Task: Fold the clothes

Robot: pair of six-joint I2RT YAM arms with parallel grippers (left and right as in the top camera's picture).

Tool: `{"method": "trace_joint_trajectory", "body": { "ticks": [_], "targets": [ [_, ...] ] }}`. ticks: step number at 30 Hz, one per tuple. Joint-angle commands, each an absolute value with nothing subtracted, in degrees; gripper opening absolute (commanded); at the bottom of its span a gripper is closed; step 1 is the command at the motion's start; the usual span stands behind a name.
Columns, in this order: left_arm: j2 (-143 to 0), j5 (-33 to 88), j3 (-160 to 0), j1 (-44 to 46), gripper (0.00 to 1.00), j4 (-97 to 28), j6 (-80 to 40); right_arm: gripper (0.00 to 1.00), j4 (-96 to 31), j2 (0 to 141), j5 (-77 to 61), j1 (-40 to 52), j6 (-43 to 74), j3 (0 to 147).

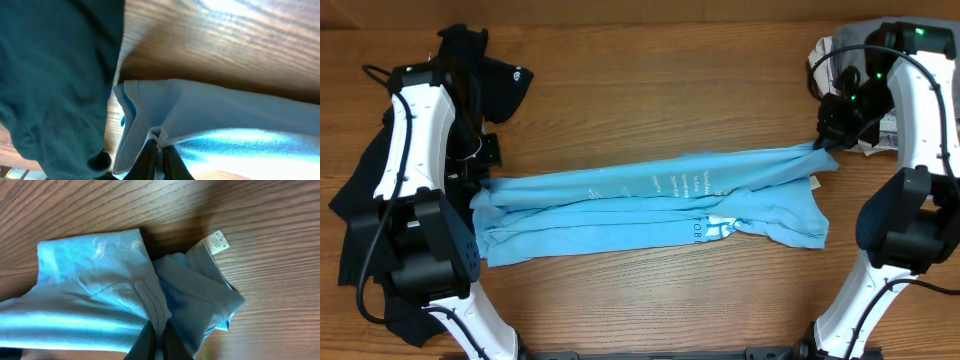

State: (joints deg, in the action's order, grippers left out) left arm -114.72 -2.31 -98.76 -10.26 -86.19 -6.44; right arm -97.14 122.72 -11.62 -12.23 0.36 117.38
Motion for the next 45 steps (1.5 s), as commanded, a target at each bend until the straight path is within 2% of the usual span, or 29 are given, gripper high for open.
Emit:
{"method": "trace_joint_trajectory", "body": {
  "ticks": [1, 17, 18, 19, 20, 27, 30, 33, 34, 40, 45],
  "targets": [
    [-112.6, -3.6, -95.5, -10.9, 0.04, -86.5, -4.7, 0.04, -97.0, 120.2, -8.9, -13.9, -0.5, 114.4],
    [-112.6, -1.4, -76.4, -10.9, 0.04, -73.5, -3.9, 0.04, -88.4, 120.2, -6.8, -15.4, 0.2, 96.3],
    [-112.6, -1.4, -75.8, -10.9, 0.04, -73.1, -3.9, 0.05, -88.2, 120.2, -6.8, -15.6, 0.2, 96.1],
    [-112.6, -1.4, -75.1, -10.9, 0.04, -72.4, -3.9, 0.14, -88.1, 120.2, -6.9, -15.9, 0.2, 96.1],
    [-112.6, -1.4, -74.7, -10.9, 0.04, -71.9, -3.9, 0.16, -88.1, 120.2, -6.9, -16.2, 0.2, 96.1],
    [-112.6, -1.4, -74.6, -10.9, 0.04, -70.8, -4.8, 0.18, -88.9, 120.2, -7.8, -16.7, 0.3, 103.0],
    [-112.6, -1.4, -74.6, -10.9, 0.04, -70.2, -4.8, 0.25, -89.8, 120.2, -10.8, -15.6, -0.1, 111.3],
    [-112.6, -1.4, -74.6, -10.9, 0.04, -69.0, -5.0, 0.54, -86.8, 120.2, -13.0, -11.8, -0.5, 115.2],
    [-112.6, -1.4, -74.6, -10.9, 0.04, -68.7, -5.0, 0.57, -86.2, 120.2, -12.9, -10.6, -0.6, 115.1],
    [-112.6, -1.4, -74.6, -10.9, 0.04, -66.5, -5.5, 0.69, -80.4, 120.6, -11.0, -1.7, -1.9, 111.3],
    [-112.6, -1.4, -74.6, -10.9, 0.04, -65.2, -5.8, 0.73, -74.1, 120.6, -10.0, 3.8, 0.1, 105.3]
  ]
}}
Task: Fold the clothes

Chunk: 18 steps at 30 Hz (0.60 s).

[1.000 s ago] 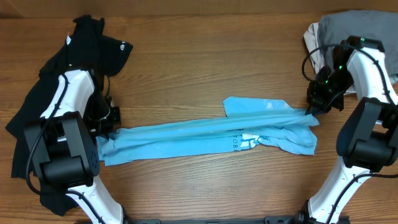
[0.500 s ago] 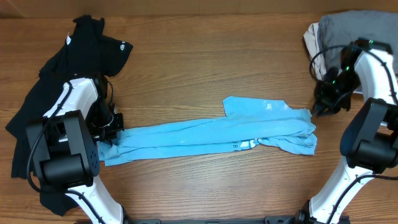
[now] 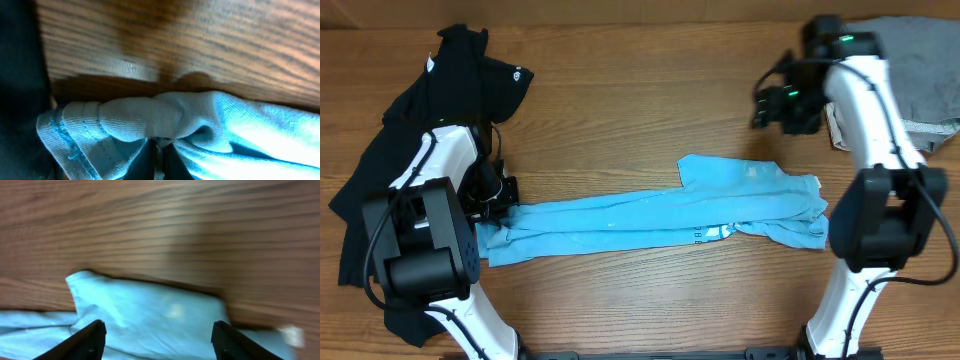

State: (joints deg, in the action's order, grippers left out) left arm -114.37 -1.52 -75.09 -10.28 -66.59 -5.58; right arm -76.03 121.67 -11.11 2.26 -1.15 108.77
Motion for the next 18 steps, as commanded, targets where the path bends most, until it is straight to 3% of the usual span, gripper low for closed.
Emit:
{"method": "trace_joint_trajectory", "body": {
  "ticks": [1, 10, 18],
  "targets": [
    [-112.6, -1.4, -74.6, -10.9, 0.04, -64.9, -5.8, 0.73, -72.6, 120.6, -10.0, 4.5, 0.0, 103.9],
    [-112.6, -0.5, -74.6, -10.7, 0.04, -62.8, -6.0, 0.8, -59.6, 120.6, -10.1, 11.1, 0.0, 93.0],
    [-112.6, -0.4, -74.6, -10.7, 0.04, -62.0, -6.0, 0.8, -53.6, 121.0, -7.4, 15.8, 0.0, 89.9]
  ]
}}
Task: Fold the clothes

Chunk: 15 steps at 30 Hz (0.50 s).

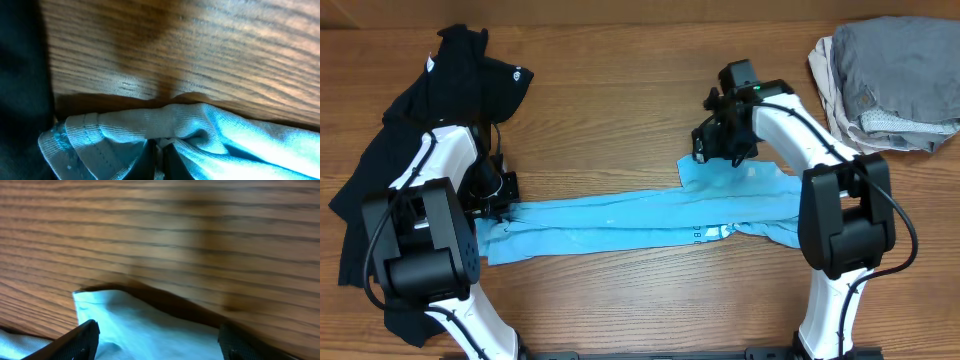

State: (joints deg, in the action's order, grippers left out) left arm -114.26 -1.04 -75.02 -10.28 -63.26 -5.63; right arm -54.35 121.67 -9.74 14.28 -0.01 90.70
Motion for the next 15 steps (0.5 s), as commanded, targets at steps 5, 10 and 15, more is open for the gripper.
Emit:
{"method": "trace_joint_trajectory", "body": {
  "ticks": [5, 10, 15],
  "targets": [
    [-112.6, -0.2, -74.6, -10.7, 0.04, -61.2, -6.0, 0.8, -52.3, 122.8, 1.2, 18.3, -0.1, 89.9],
    [-112.6, -0.2, -74.6, -10.7, 0.04, -60.9, -6.0, 0.69, -49.4, 125.0, 3.2, 19.3, 0.0, 89.6],
    [-112.6, -0.2, -74.6, -10.7, 0.04, -60.8, -6.0, 0.56, -47.5, 125.6, 3.2, 19.3, 0.2, 89.6]
  ]
}}
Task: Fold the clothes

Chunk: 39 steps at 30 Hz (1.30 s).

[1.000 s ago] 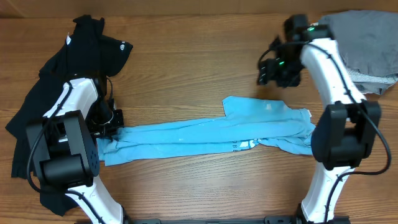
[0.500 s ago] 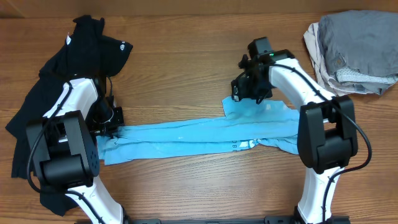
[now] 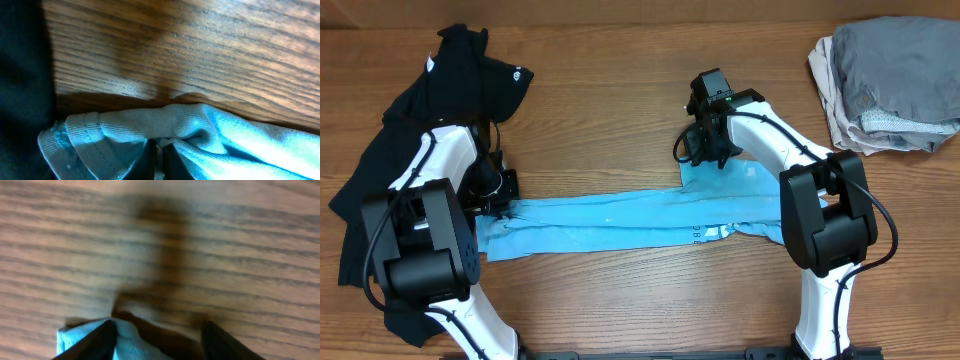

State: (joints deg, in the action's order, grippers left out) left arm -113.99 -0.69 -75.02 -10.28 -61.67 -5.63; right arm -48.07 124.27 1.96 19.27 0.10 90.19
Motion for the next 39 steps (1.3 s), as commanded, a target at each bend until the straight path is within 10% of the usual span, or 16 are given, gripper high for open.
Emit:
{"method": "trace_joint_trajectory", "body": {
  "ticks": [1, 9, 39],
  "targets": [
    [-112.6, -0.2, -74.6, -10.7, 0.04, -60.7, -6.0, 0.54, -47.5, 125.8, 3.2, 19.3, 0.2, 89.6],
    [-112.6, -0.4, -74.9, -10.9, 0.04, -55.2, -6.0, 0.04, -48.3, 126.0, 3.0, 18.7, 0.2, 92.1],
    [-112.6, 0.1, -100.2, -10.7, 0.04, -49.3, -6.4, 0.04, -51.2, 126.0, 2.7, 10.4, -0.6, 124.2]
  ]
}}
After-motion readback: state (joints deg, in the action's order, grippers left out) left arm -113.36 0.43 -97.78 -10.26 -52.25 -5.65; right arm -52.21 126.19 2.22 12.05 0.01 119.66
